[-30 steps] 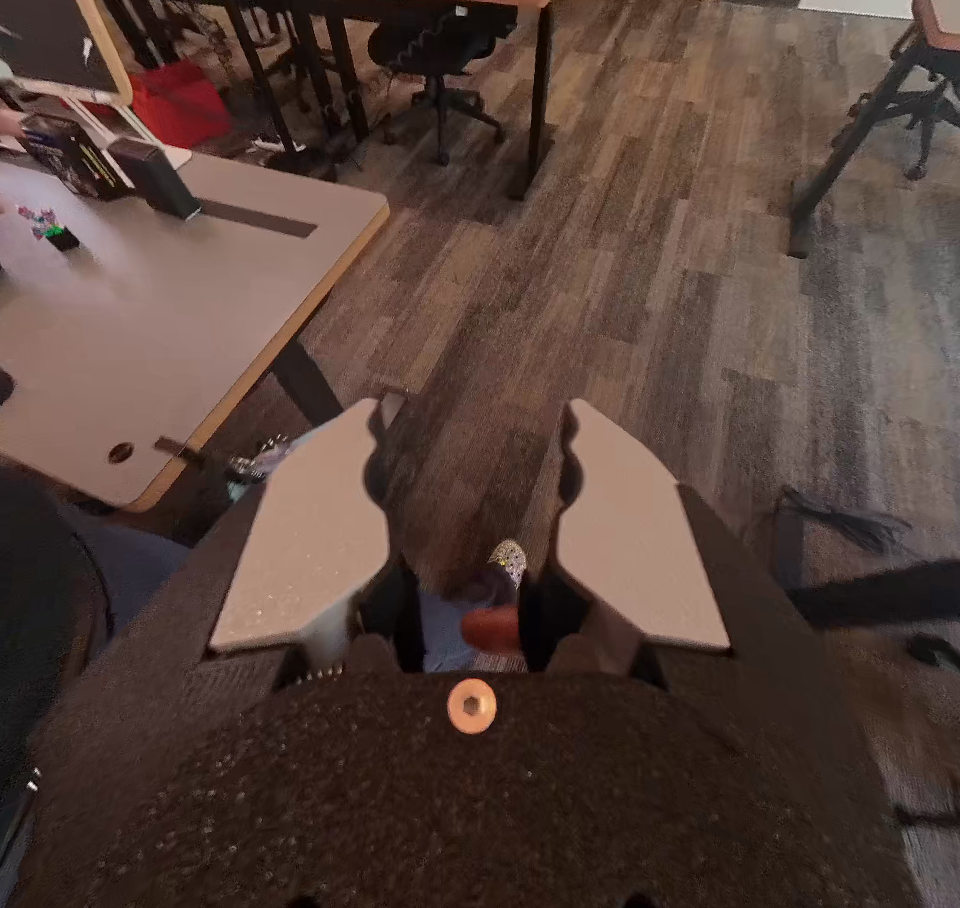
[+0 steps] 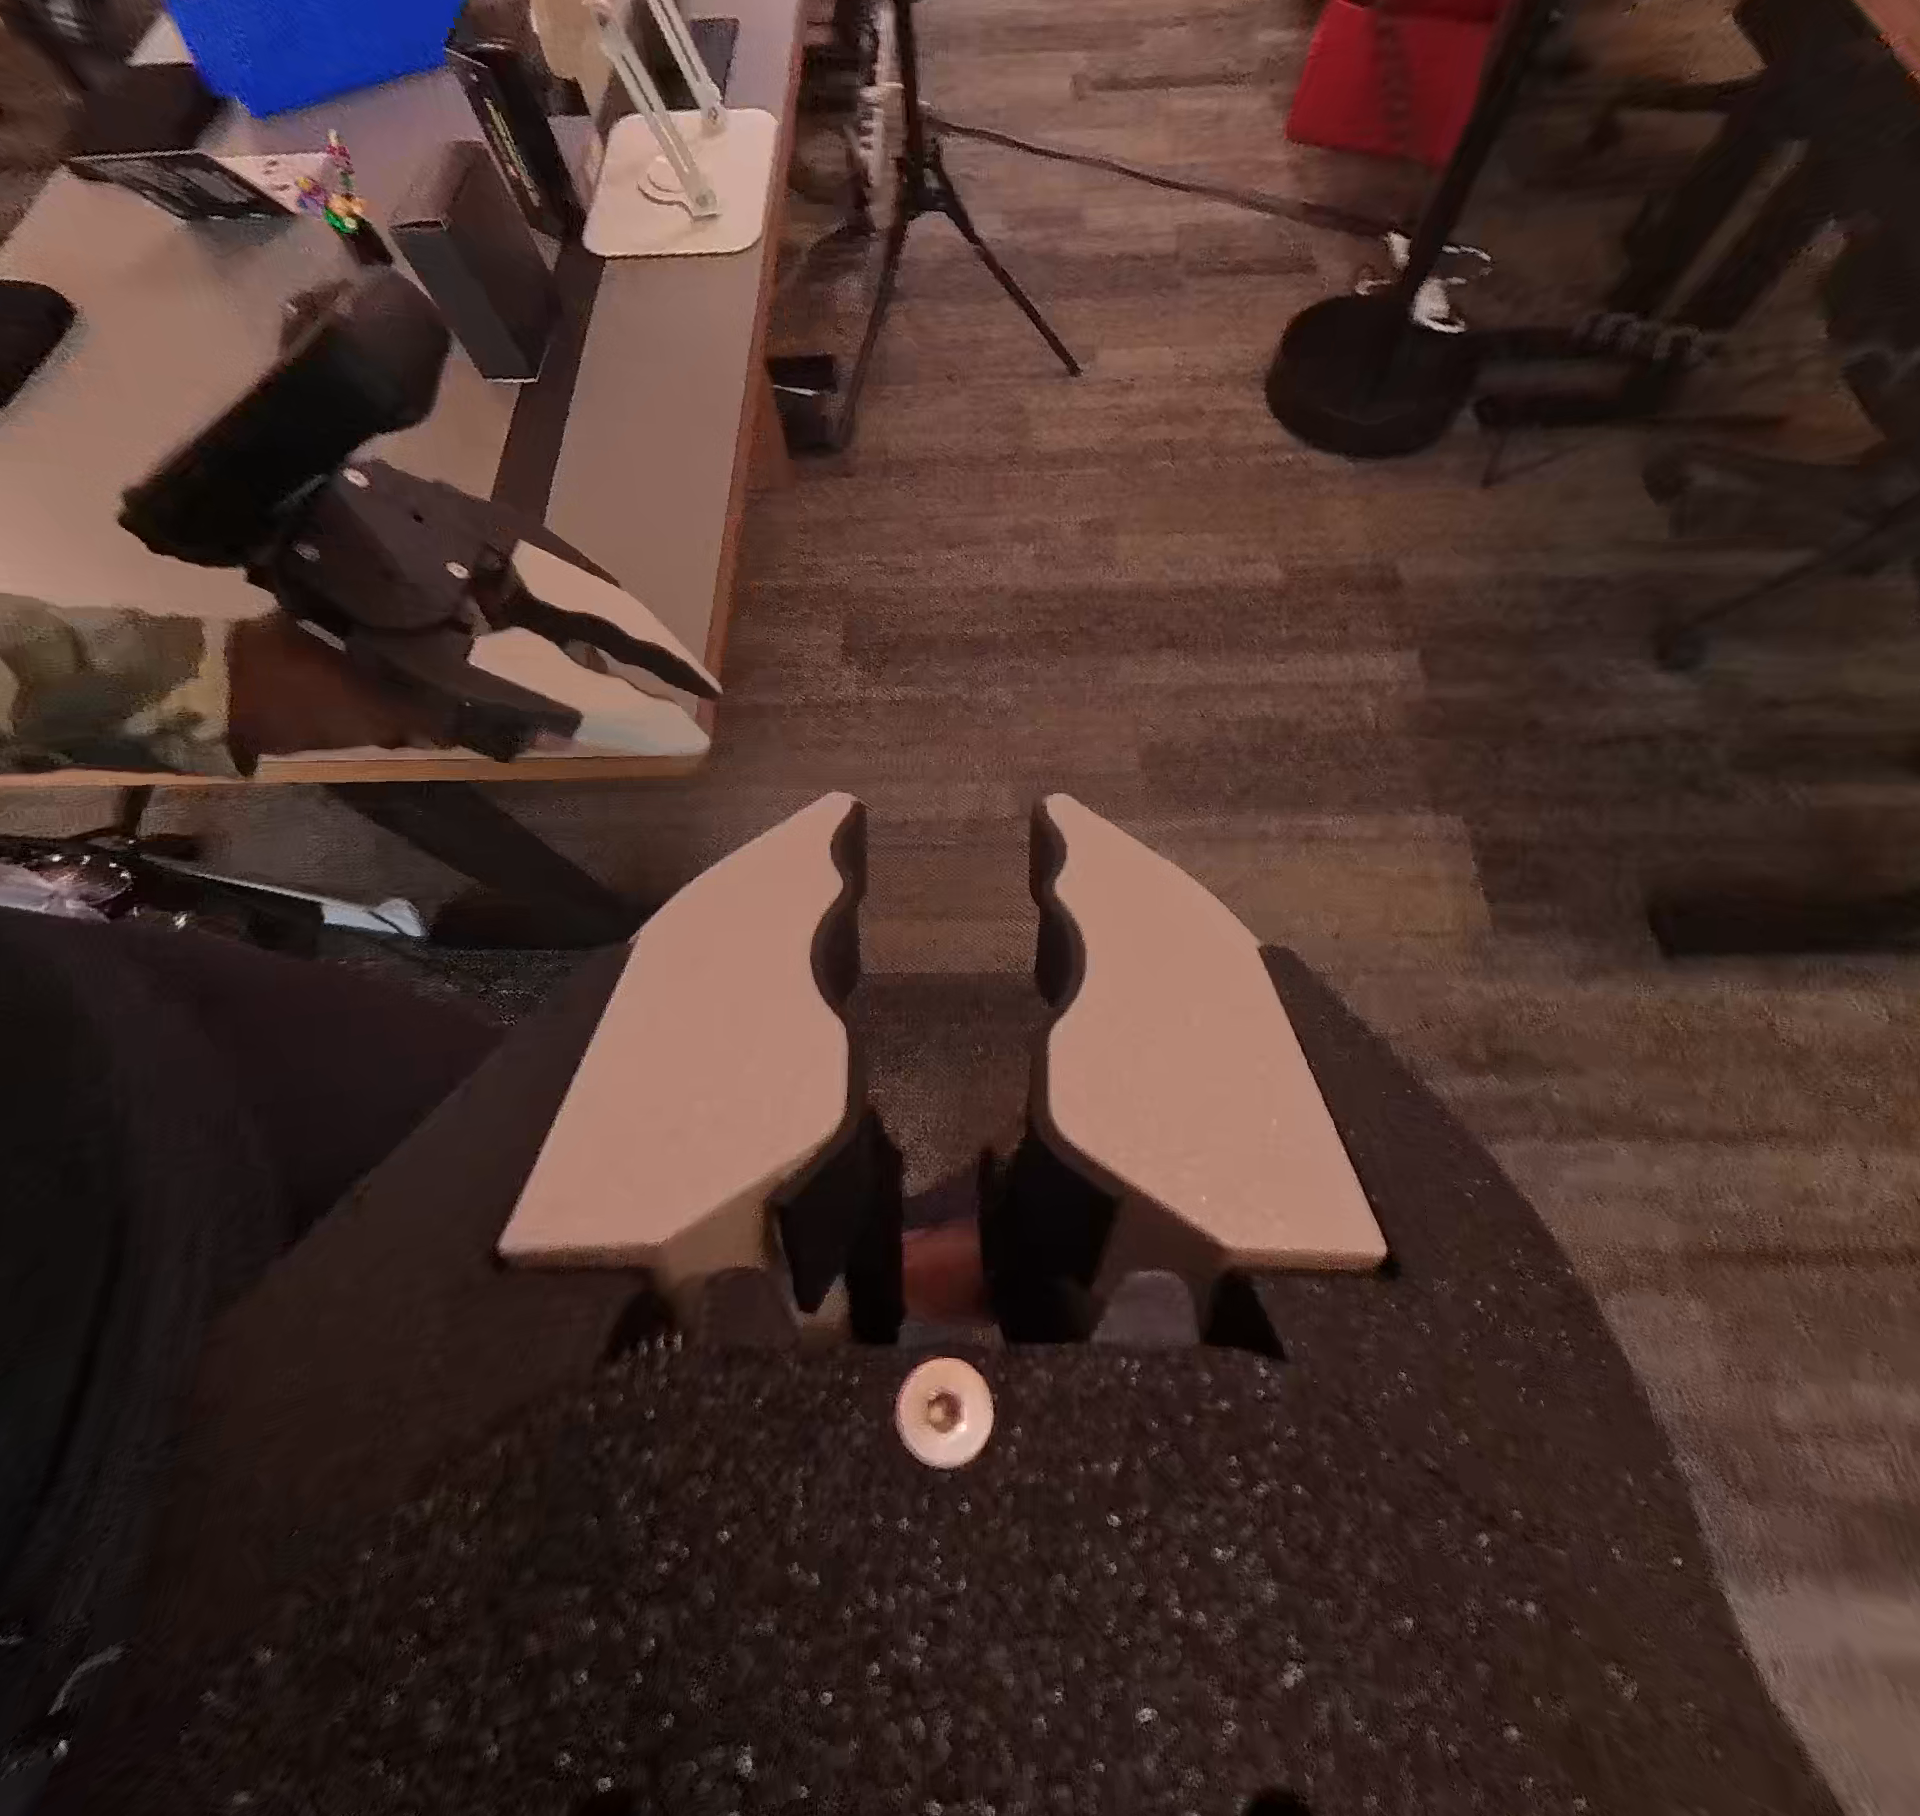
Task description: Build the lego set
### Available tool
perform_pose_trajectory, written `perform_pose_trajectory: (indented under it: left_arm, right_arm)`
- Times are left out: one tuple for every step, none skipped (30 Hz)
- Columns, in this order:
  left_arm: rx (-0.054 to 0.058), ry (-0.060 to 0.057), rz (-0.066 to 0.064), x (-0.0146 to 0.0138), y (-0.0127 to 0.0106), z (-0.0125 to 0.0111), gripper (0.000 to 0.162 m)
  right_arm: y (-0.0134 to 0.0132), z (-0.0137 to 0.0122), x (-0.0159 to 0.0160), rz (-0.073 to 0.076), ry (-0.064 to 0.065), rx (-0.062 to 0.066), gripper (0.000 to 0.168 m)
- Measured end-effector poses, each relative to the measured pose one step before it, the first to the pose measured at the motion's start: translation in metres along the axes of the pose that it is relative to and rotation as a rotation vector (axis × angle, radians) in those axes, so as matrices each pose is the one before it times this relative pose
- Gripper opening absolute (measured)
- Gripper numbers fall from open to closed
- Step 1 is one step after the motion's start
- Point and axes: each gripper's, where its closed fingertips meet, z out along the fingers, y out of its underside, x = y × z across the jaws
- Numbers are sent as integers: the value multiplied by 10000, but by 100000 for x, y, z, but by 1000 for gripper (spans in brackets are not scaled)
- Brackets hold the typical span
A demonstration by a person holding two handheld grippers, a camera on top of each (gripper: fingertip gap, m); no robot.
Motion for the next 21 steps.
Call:
perform_pose_trajectory:
  left_arm:
    - [-50, -283, -582, -1028, -192, 2201, 34]
    - [-56, -345, -535, -1110, 94, 2358, 48]
    - [14, -386, -491, -1160, 229, 2402, 64]
    - [76, -459, -478, -1213, 400, 2375, 78]
    - [88, -444, -446, -1156, 657, 2316, 86]
    - [-2, -383, -329, -1076, 1025, 2280, 87]
    - [-147, -440, -191, -1201, 1461, 2230, 87]
    - [-216, -548, -82, -1379, 1779, 2241, 86]
    - [-238, -573, -22, -1445, 1981, 2289, 82]
    - [-227, -510, -23, -1375, 2112, 2430, 80]
    - [-314, -473, -50, -1323, 2365, 2547, 80]
    - [-438, -428, -32, -1275, 2619, 2636, 80]
    - [-448, -372, -41, -1185, 2695, 2722, 80]
    - [-371, -264, -12, -1058, 2677, 2839, 79]
    - [-344, -219, 12, -1043, 2736, 2948, 77]
    - [-364, -147, 35, -1007, 2796, 3061, 72]
    - [-380, -86, 29, -957, 2741, 3140, 66]
    - [-321, -56, 79, -978, 2484, 3247, 59]
    - [-255, -65, 158, -1022, 2127, 3344, 52]
    - [-243, -19, 238, -979, 1764, 3413, 47]
    - [-262, 82, 267, -852, 1447, 3345, 43]
  right_arm:
    - [153, 1662, 2092, -22, -499, 37, 30]
    - [400, 1755, 2086, -31, -559, 18, 30]
    - [607, 1785, 2127, -85, -590, 5, 30]
    - [873, 1723, 2145, -61, -558, -120, 30]
    - [994, 1590, 2030, 36, -539, -287, 31]
    - [847, 1411, 1750, 37, -566, -294, 31]
    - [626, 1288, 1628, 19, -467, -136, 31]
    - [458, 1274, 1531, 25, -363, 73, 31]
    - [404, 1339, 1271, 57, -407, 230, 30]
    - [549, 1446, 1089, 125, -460, 275, 28]
    - [839, 1564, 994, 170, -458, 228, 28]
    - [1223, 1627, 995, 172, -383, 132, 28]
    - [1617, 1707, 1020, 136, -272, 60, 27]
    - [1921, 1762, 988, 109, -181, 9, 26]
    - [2145, 1811, 889, 103, -158, -47, 26]
    - [2309, 1814, 786, 78, -167, -130, 26]
    - [2361, 1753, 738, 64, -181, -197, 26]
    - [2221, 1631, 712, 32, -198, -183, 26]
    - [2073, 1468, 727, -51, -213, -150, 26]
    - [1996, 1257, 849, -113, -168, -194, 26]
    - [1897, 1065, 984, -170, -102, -239, 26]
